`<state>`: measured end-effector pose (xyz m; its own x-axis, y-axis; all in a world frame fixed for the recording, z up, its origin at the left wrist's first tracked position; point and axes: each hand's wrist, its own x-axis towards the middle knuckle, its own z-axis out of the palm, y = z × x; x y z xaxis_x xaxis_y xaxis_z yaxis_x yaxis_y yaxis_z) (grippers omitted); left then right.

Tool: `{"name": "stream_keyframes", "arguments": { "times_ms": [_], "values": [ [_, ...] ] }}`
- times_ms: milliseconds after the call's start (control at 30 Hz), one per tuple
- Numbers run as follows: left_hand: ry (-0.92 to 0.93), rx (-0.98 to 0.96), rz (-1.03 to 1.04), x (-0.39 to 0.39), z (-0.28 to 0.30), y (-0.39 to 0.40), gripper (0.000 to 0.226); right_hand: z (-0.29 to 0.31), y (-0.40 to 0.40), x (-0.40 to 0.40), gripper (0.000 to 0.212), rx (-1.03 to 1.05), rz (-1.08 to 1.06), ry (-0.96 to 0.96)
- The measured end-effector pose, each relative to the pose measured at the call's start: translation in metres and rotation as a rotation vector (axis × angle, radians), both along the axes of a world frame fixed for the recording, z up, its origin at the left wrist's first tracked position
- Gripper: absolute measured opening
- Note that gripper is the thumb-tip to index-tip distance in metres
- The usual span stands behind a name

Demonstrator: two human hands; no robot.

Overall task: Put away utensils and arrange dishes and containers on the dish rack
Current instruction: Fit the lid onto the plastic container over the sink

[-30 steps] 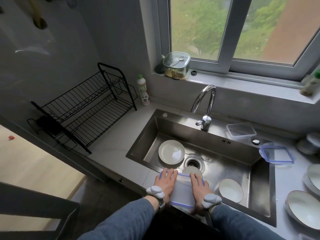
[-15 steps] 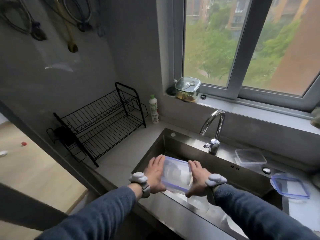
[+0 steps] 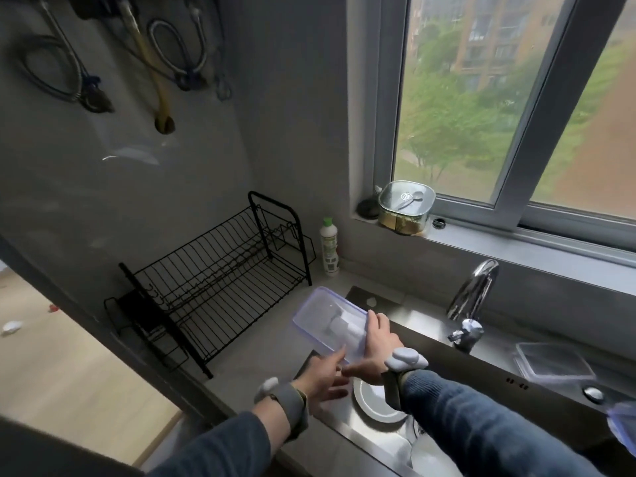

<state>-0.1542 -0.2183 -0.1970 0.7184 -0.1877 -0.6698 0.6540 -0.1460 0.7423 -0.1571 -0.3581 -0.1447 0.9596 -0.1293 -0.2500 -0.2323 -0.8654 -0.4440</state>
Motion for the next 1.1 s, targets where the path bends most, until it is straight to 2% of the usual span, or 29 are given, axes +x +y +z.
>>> {"name": "stream_keyframes", "arguments": {
  "times_ms": [33,100,267,367,433,500,567,667,767,833,933,1033,1100],
  "values": [
    [-0.01,-0.014,0.032,0.013,-0.005,0.007,0.06,0.0,0.005,0.009,0.132,0.0,-0.014,0.003],
    [-0.034,-0.043,0.068,0.039,-0.007,0.024,0.065,0.0,0.018,0.028,0.136,0.02,-0.055,0.006],
    [-0.06,-0.07,0.107,0.079,0.006,0.048,0.041,0.001,0.034,0.06,0.14,0.071,0.005,0.018],
    [-0.042,-0.031,0.211,0.111,-0.001,0.071,0.037,-0.004,0.044,0.08,0.126,0.093,0.104,0.027],
    [-0.06,0.039,0.275,0.133,-0.015,0.093,0.051,-0.007,0.047,0.084,0.113,0.091,0.149,0.023],
    [-0.038,0.11,0.266,0.162,-0.037,0.115,0.07,-0.012,0.052,0.088,0.1,0.083,0.121,0.035],
    [-0.038,0.124,0.316,0.191,-0.059,0.135,0.065,-0.02,0.053,0.088,0.088,0.082,0.066,0.073],
    [0.0,0.154,0.378,0.216,-0.045,0.144,0.065,-0.034,0.044,0.086,0.072,0.095,0.003,0.101],
    [-0.022,0.128,0.411,0.244,-0.052,0.155,0.055,-0.039,0.036,0.079,0.07,0.09,-0.043,0.15],
    [0.019,0.132,0.46,0.262,-0.064,0.16,0.06,-0.045,0.029,0.072,0.069,0.075,-0.074,0.183],
    [0.098,0.098,0.468,0.301,-0.111,0.172,0.054,-0.057,0.018,0.061,0.067,0.056,-0.134,0.236],
    [0.137,0.099,0.459,0.301,-0.095,0.16,0.044,-0.064,0.009,0.046,0.065,0.061,-0.206,0.269],
    [0.181,0.096,0.484,0.309,-0.101,0.157,0.051,-0.066,0.001,0.036,0.065,0.066,-0.237,0.293]
  ]
}}
